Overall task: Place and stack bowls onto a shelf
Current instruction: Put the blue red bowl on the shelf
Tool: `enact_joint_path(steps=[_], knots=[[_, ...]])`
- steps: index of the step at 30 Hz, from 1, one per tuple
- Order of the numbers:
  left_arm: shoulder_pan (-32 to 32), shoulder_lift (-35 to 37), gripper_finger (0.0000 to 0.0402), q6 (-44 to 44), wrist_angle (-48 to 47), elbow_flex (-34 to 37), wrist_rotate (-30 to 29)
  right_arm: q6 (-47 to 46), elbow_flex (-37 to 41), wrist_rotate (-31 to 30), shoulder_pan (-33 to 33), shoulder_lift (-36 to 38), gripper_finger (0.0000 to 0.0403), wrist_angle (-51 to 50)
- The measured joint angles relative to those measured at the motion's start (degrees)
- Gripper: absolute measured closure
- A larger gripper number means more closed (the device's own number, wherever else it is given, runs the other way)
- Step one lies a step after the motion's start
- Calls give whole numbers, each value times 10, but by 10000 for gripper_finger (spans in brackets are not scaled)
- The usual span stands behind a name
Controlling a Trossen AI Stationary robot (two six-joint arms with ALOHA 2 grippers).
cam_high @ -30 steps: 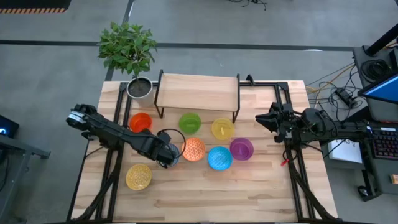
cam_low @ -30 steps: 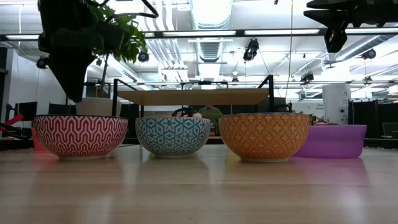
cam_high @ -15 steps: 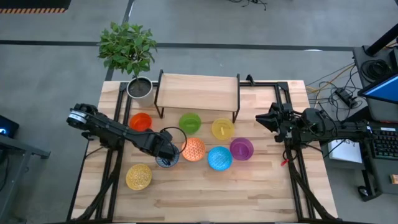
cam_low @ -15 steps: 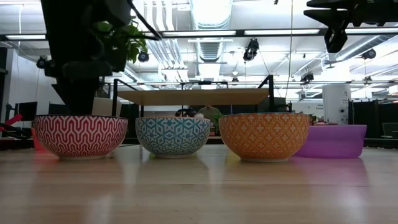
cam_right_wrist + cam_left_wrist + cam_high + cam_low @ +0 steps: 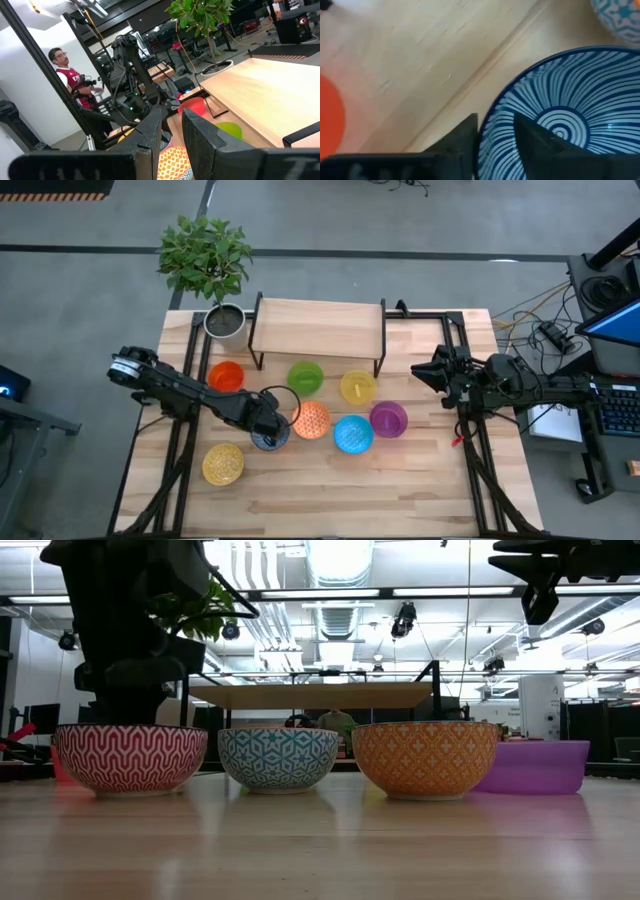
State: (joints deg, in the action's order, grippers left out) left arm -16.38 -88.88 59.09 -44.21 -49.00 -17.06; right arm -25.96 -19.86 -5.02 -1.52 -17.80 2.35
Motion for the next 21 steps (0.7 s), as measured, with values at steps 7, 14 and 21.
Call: enact_joint_path(steps=[7, 14, 21], knots=[[0, 6, 387, 15, 7, -4, -2, 0, 0, 0, 0, 0, 335, 0], [0, 29, 396, -4, -8, -11, -4, 0, 0, 0, 0, 0, 335, -1], [0, 79, 398, -34, -21, -28, 13, -2, 5, 5, 2, 0, 335, -3]])
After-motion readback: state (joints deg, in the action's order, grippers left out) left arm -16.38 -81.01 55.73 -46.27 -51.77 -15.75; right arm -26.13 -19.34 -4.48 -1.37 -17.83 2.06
